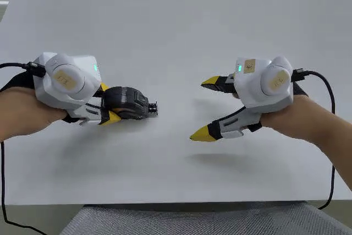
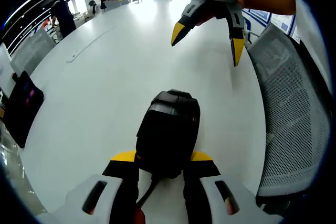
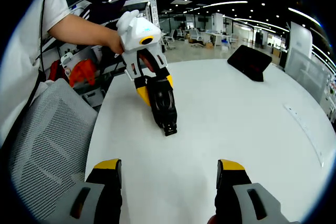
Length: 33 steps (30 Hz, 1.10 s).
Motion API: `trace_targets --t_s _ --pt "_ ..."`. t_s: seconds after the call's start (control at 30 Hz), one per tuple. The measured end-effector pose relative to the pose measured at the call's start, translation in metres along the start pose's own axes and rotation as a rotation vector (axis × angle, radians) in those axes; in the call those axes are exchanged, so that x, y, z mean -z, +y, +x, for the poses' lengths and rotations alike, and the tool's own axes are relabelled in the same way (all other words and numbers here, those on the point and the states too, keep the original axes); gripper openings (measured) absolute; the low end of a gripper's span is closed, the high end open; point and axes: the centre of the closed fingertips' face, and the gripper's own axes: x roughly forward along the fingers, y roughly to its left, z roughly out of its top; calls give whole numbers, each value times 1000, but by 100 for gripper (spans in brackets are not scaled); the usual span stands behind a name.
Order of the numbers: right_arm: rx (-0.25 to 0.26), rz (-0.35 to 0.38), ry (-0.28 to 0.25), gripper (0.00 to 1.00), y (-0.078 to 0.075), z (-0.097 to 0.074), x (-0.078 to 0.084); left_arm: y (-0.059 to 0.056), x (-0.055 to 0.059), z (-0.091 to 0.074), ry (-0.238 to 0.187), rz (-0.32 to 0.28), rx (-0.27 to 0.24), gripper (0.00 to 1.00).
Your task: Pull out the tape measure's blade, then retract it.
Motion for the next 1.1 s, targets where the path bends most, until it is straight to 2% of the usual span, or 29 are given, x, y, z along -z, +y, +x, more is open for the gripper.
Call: trace_targets --t_s 0.47,1.1 --pt "-22 -3 -44 59 -7 25 -9 1 0 1 11 -8 11 27" --pt "-47 -48 -44 39 -7 57 -19 0 1 1 6 -16 17 28"
